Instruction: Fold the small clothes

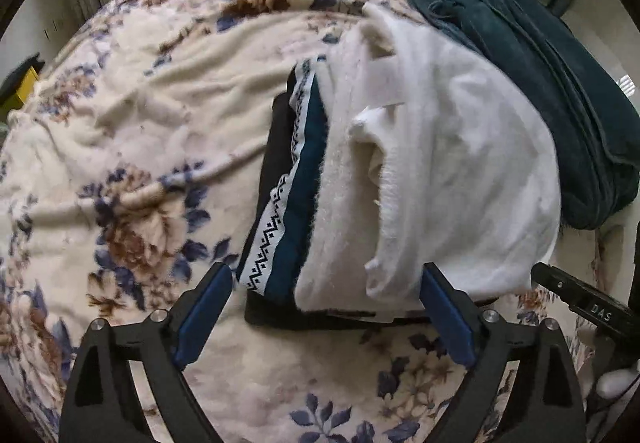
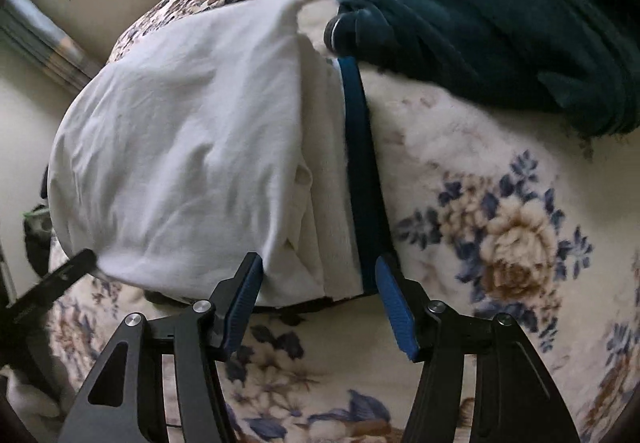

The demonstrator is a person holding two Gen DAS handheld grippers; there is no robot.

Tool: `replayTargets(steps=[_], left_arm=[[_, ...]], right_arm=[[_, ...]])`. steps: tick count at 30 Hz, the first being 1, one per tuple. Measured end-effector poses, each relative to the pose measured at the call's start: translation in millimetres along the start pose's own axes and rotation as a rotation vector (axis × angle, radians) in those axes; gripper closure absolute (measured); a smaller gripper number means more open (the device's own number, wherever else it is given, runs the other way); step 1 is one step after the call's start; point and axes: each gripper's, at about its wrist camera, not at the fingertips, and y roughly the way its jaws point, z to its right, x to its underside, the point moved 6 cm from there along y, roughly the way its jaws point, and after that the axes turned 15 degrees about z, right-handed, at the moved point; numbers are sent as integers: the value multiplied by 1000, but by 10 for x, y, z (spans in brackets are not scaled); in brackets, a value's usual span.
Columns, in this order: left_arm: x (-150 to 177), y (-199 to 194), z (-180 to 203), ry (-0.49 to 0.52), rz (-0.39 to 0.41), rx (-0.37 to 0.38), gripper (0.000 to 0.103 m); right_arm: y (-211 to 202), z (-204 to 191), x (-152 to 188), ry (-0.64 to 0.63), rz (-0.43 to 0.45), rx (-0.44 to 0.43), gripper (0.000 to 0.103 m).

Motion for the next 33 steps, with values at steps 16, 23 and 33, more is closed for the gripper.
replayTargets(steps=[16,23,33], left_arm=[[-145,-1753,422,171,205,-172,7],[-107,-2826,576,164,256,-145,7],[0,-4230,769,194,329,-120,7]], right_arm=[[-2204,-470,-104,-117,278,232,0],[-3449,-644,-10,-128,347,240,0],[-5260,-1004,333,-195,477,238,0]])
